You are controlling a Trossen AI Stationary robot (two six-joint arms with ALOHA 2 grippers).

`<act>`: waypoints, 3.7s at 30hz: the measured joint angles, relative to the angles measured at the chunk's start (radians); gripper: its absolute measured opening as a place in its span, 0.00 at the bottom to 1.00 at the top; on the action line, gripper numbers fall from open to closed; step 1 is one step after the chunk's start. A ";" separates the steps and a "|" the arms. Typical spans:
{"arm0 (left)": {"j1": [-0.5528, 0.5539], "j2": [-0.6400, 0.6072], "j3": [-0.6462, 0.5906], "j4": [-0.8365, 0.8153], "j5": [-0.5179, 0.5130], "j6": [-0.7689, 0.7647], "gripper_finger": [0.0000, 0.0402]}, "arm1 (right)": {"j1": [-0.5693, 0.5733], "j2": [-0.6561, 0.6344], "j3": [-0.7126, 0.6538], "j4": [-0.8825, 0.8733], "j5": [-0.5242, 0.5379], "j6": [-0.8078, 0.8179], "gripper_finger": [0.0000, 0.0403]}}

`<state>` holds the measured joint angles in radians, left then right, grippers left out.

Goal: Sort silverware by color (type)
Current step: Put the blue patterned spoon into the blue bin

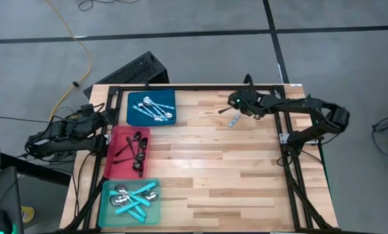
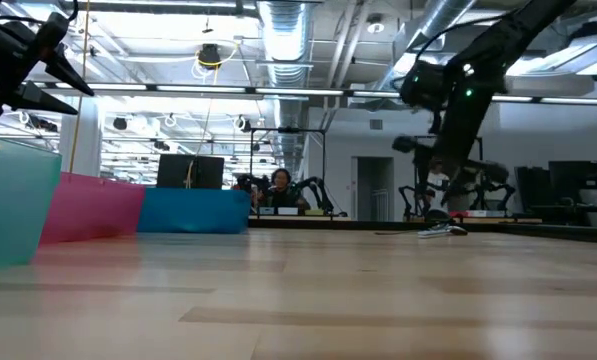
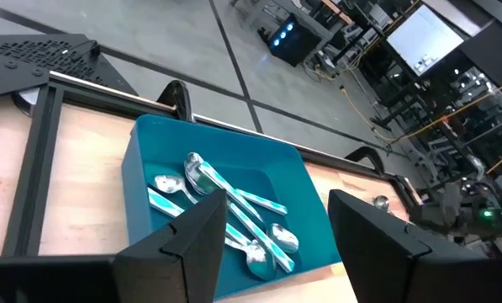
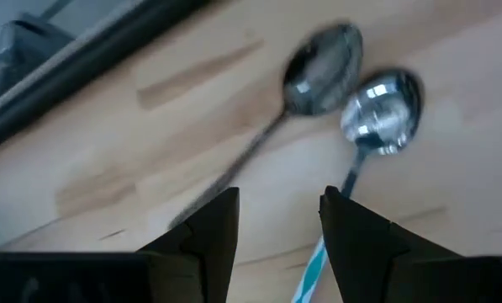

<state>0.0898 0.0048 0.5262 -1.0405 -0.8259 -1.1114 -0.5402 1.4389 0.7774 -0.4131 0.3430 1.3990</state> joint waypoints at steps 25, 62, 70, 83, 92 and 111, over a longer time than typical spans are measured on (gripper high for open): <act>0.000 0.000 0.000 -0.003 -0.009 0.008 0.48 | 0.046 0.109 -0.001 -0.107 0.071 0.224 0.47; 0.000 0.000 0.000 -0.002 -0.008 0.008 0.48 | 0.095 0.234 0.000 -0.079 0.064 0.239 0.10; 0.000 0.000 0.000 -0.002 -0.008 0.008 0.48 | 0.147 0.230 -0.001 -0.074 0.071 0.206 0.08; 0.000 0.000 0.000 -0.002 -0.008 0.008 0.48 | 0.290 0.173 -0.004 -0.001 -0.019 0.160 0.08; 0.000 0.000 0.000 -0.002 -0.008 0.008 0.48 | 0.431 0.172 -0.004 0.168 0.003 0.138 0.08; 0.000 0.000 0.000 -0.002 -0.008 0.008 0.48 | 0.511 0.170 -0.001 0.725 0.051 -0.278 0.08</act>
<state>0.0898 0.0048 0.5262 -1.0424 -0.8337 -1.1034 -0.0294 1.6085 0.7765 0.3116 0.3942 1.1208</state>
